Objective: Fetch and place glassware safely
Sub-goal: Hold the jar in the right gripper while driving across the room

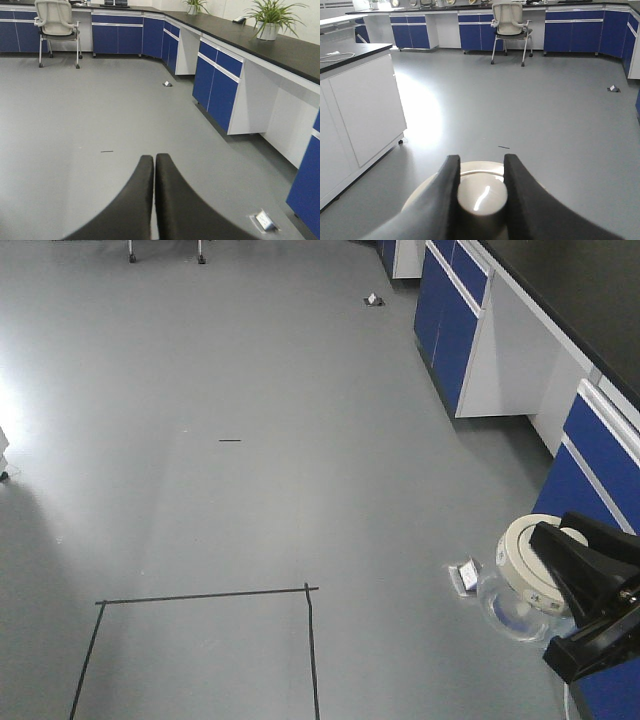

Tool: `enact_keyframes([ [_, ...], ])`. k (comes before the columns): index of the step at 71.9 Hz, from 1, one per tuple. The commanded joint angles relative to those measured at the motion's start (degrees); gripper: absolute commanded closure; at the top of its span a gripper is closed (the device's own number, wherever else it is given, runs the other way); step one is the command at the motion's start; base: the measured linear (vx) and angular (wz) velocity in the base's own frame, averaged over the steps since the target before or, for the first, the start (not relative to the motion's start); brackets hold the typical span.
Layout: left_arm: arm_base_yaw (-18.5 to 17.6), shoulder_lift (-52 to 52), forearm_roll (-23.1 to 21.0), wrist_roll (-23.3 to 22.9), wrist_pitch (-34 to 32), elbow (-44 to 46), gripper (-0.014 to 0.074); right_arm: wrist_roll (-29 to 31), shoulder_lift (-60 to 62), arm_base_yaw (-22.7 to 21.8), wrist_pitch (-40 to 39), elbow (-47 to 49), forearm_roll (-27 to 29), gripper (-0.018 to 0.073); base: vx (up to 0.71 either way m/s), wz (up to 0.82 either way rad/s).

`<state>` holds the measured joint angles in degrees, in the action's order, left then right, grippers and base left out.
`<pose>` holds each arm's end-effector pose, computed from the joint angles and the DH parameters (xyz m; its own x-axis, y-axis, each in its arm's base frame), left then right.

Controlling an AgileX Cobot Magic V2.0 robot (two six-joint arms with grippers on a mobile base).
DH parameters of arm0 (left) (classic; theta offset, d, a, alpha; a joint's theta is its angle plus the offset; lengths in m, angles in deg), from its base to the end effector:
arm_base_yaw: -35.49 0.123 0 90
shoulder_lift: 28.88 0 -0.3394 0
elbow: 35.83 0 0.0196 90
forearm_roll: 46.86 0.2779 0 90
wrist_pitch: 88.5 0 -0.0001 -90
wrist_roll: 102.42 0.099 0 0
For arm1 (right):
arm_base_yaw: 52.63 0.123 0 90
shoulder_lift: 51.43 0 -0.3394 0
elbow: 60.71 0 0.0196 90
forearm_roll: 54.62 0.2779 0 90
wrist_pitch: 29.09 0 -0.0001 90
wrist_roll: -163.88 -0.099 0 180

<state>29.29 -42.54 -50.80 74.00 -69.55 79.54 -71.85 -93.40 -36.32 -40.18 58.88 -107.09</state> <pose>0.0361 -0.0061 0.2662 -0.1401 -0.1127 -0.9837 0.1131 0.9852 -0.1290 0.1116 0.0483 0.3000 -0.1209 0.0326 -0.9921 -0.4162 0.9057 0.0804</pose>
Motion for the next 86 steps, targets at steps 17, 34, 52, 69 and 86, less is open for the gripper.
enact_keyframes([
  [17, -0.46, -0.63, -0.55, -0.45, -4.57, 1.38, 0.0603, 0.21, 0.11, -0.06, -3.39, 1.85, 0.78, 0.0560, 0.55, 0.10],
  [34, -0.46, -0.63, -0.55, -0.45, -4.57, 1.38, 0.0603, 0.21, 0.11, -0.06, -3.39, 1.85, 0.78, 0.0560, 0.59, 0.24],
  [52, -0.46, -0.63, -0.55, -0.45, -4.57, 1.38, 0.0603, 0.21, 0.11, -0.06, -3.39, 1.85, 0.78, 0.0560, 0.61, 0.13],
  [69, -0.46, -0.63, -0.55, -0.45, -4.57, 1.38, 0.0603, 0.21, 0.11, -0.06, -3.39, 1.85, 0.78, 0.0560, 0.63, 0.01],
  [86, -0.46, -0.63, -0.55, -0.45, -4.57, 1.38, 0.0603, 0.21, 0.11, -0.06, -3.39, 1.85, 0.78, 0.0560, 0.63, -0.07],
])
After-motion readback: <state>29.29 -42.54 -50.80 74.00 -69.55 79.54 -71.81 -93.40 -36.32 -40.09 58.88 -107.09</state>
